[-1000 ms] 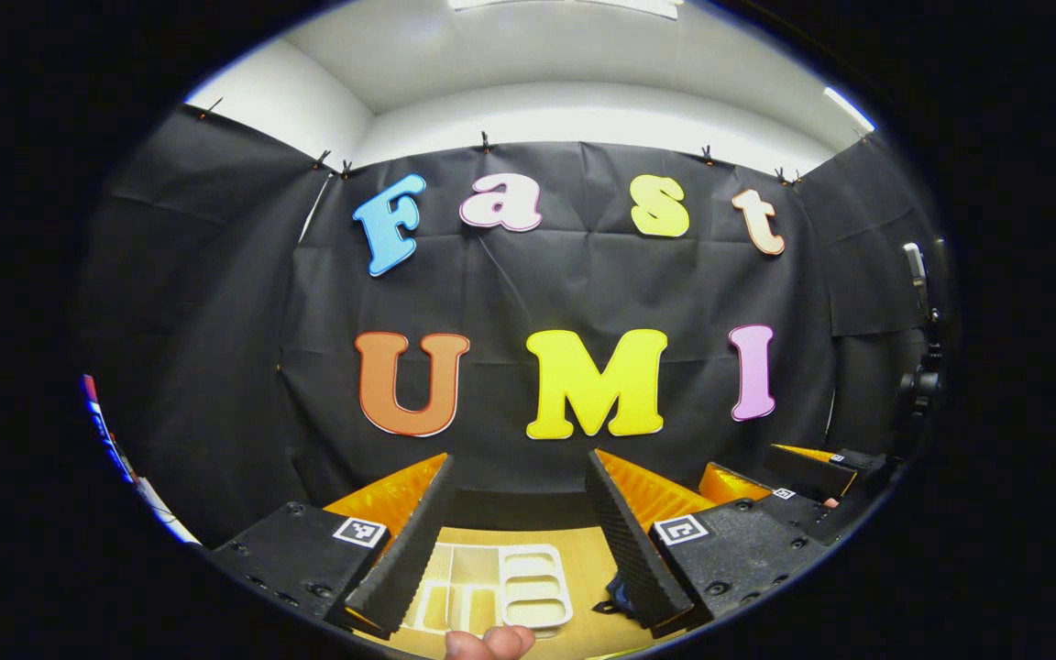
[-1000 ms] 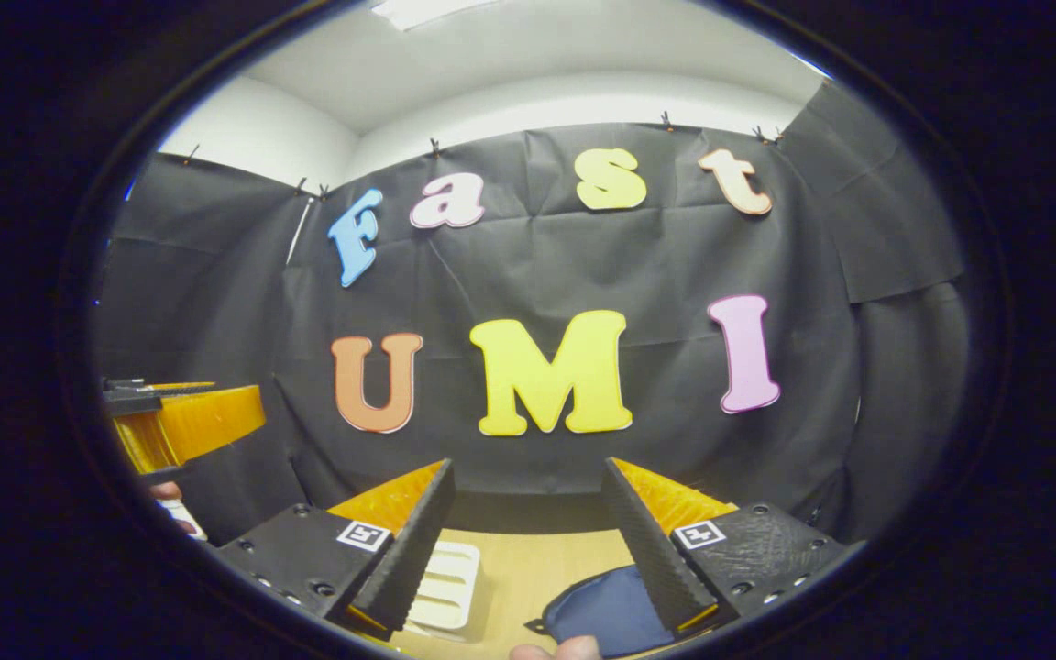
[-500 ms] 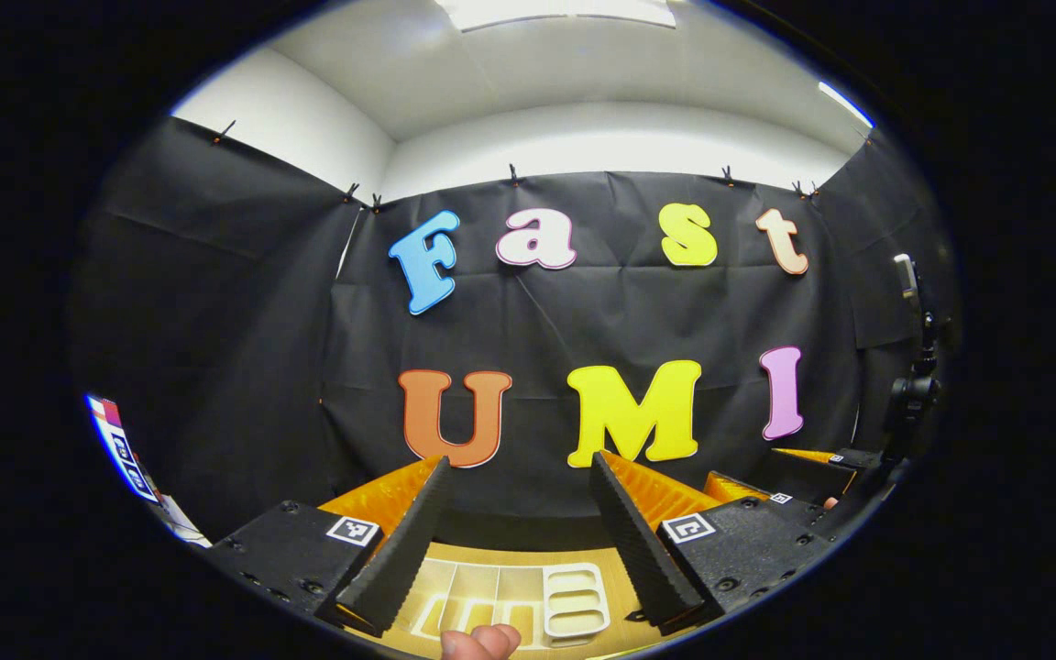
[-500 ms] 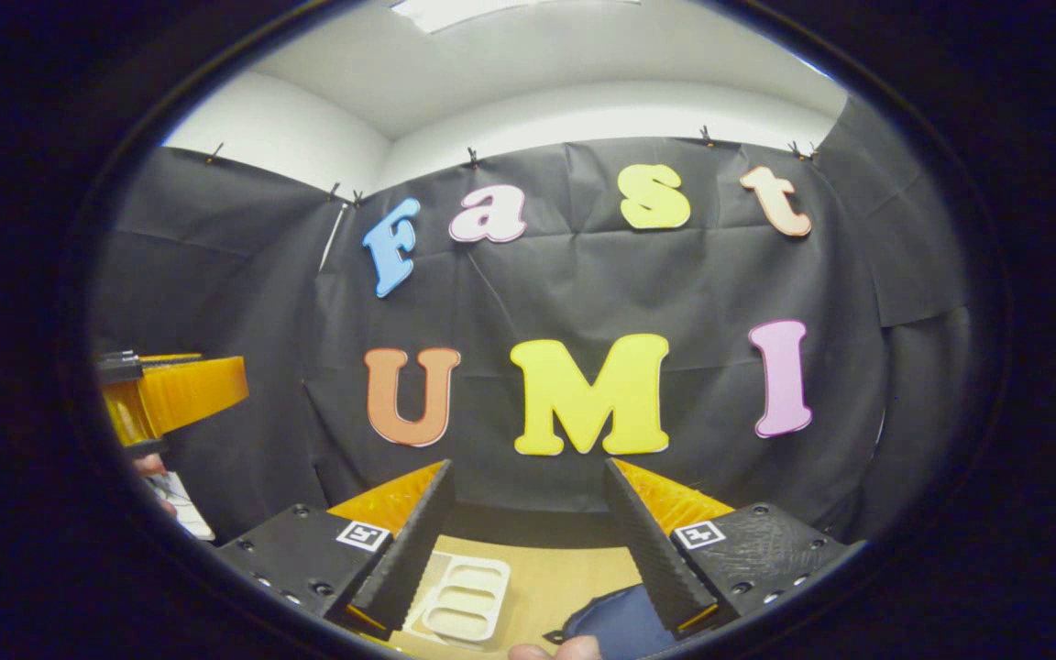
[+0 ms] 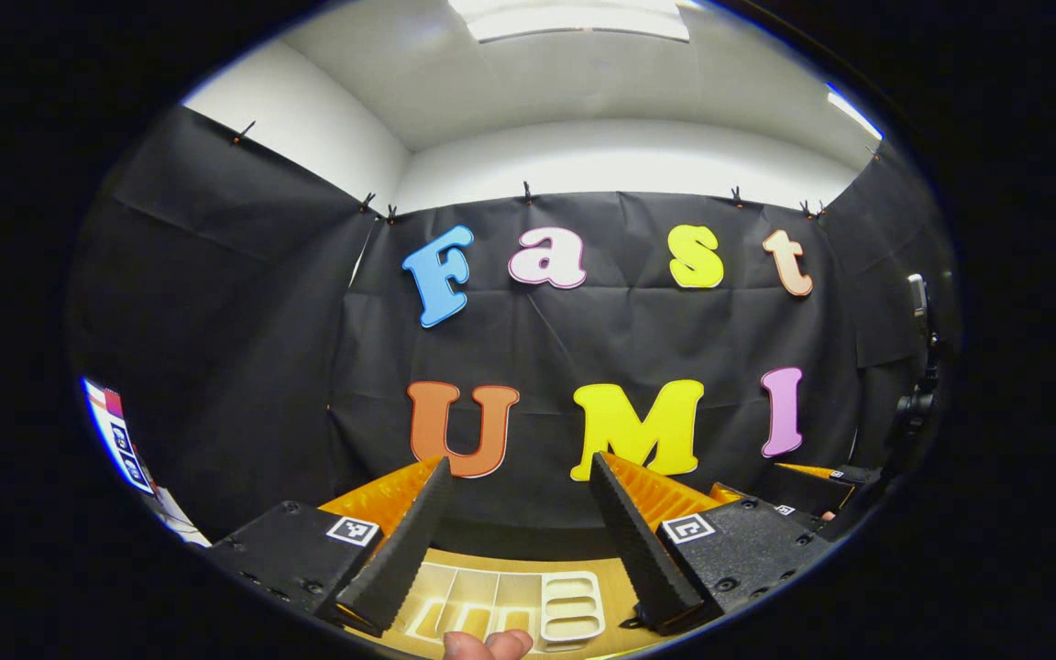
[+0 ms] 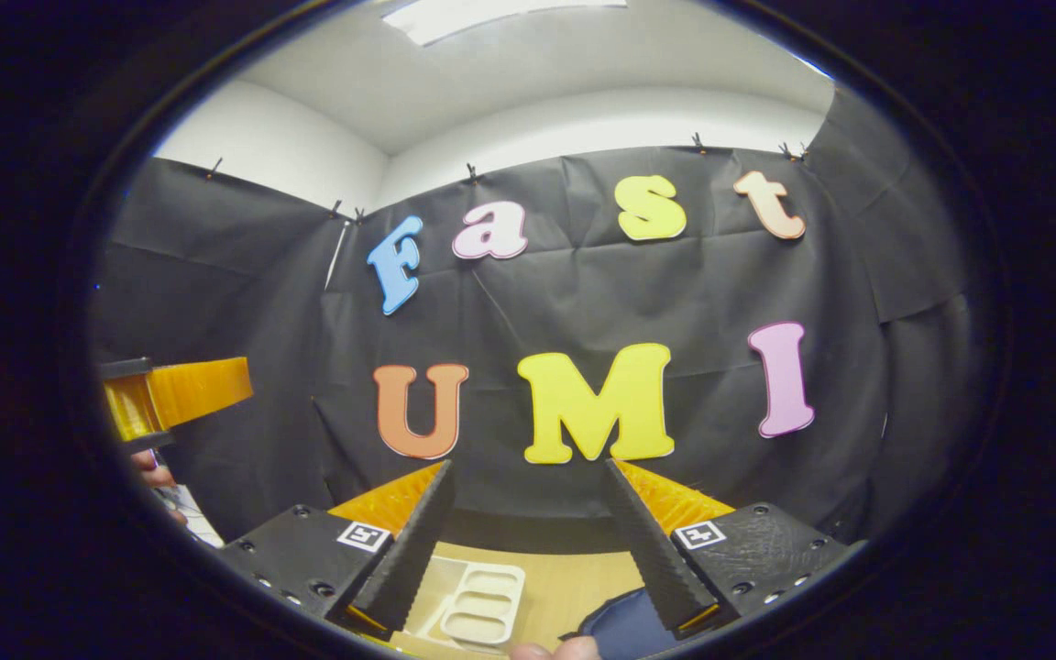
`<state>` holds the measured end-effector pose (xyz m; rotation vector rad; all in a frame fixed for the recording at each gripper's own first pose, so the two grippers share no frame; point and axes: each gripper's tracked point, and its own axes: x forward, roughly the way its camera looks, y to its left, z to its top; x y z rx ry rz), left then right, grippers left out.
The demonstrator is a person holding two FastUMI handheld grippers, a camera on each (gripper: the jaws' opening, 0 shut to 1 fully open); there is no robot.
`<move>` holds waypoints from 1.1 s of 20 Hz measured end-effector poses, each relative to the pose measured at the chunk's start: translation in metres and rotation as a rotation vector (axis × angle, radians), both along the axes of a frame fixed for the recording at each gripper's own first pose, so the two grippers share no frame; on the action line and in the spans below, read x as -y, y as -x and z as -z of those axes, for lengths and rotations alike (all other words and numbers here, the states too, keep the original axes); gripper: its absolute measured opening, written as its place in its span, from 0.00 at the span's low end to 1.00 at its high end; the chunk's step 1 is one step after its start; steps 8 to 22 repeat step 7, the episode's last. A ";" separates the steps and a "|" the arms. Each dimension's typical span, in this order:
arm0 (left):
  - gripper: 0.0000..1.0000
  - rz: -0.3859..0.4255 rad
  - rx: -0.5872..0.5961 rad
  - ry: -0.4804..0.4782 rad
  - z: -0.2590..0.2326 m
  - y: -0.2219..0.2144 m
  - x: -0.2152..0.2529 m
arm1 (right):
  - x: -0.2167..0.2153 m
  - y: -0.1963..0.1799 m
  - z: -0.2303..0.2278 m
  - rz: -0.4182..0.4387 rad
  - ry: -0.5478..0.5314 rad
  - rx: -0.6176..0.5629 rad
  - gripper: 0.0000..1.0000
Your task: Open the schoolbag, grab two books from the bookshelf and put them into the schoolbag.
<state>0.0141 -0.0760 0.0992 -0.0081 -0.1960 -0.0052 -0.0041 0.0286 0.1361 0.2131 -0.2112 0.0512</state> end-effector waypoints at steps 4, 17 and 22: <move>0.96 0.032 -0.013 0.009 0.007 0.004 0.004 | 0.001 0.008 0.000 0.010 0.014 0.006 0.96; 0.96 0.042 -0.037 0.019 0.014 0.003 0.011 | 0.005 0.009 0.004 0.014 0.026 0.001 0.96; 0.96 0.042 -0.037 0.019 0.014 0.003 0.011 | 0.005 0.009 0.004 0.014 0.026 0.001 0.96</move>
